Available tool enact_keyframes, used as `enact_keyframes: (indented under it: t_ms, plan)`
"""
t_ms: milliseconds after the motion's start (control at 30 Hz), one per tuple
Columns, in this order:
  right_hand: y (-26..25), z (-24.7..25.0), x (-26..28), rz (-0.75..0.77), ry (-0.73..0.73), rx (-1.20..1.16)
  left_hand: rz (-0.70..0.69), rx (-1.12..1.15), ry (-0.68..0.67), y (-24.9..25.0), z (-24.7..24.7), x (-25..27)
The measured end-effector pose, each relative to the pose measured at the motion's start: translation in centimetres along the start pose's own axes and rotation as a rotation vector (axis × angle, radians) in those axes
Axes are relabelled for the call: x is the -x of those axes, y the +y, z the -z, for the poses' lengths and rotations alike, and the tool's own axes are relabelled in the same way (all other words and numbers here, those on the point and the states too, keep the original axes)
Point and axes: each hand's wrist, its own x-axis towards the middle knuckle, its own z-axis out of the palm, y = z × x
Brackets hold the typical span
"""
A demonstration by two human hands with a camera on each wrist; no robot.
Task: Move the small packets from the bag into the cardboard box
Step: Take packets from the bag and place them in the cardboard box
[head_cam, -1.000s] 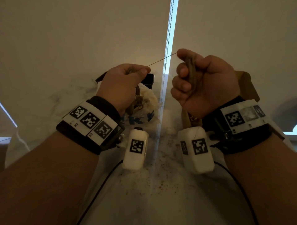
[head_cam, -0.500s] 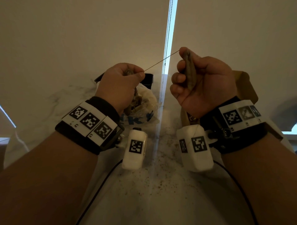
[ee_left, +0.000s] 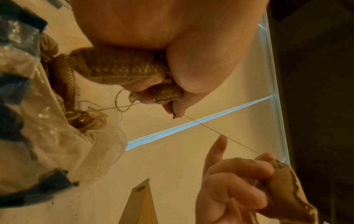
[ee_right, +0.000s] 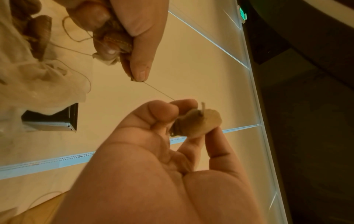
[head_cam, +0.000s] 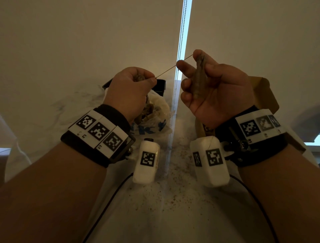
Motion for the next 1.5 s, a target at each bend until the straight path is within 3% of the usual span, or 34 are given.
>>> enact_keyframes:
  t_ms: [267, 467, 567, 733, 967, 1333, 1500]
  plan:
    - [0.0, 0.1, -0.3, 0.086, 0.084, 0.056, -0.020, -0.066, -0.106, 0.4, 0.0, 0.5]
    - [0.3, 1.5, -1.5, 0.119, 0.481, 0.205, -0.025, -0.153, -0.489, 1.6, -0.2, 1.9]
    - [0.9, 2.3, -1.7, 0.027, 0.600, 0.328, -0.015, -0.069, -0.562, 1.9, -0.5, 2.4]
    - [1.6, 2.1, -1.9, -0.077, 0.447, 0.684, 0.054, 0.191, -0.457, 1.7, -0.9, 2.3]
    - [1.8, 0.9, -1.8, -0.058, 0.342, 0.623, 0.145, 0.252, -0.241, 0.7, -1.1, 1.5]
    - [1.3, 0.8, -1.4, -0.060, 0.376, 0.772, 0.095, 0.150, -0.274, 0.4, -1.2, 1.4]
    - [0.9, 0.5, -1.0, -0.049, 0.285, 0.970, 0.149, 0.148, -0.295, 0.3, -1.1, 1.2]
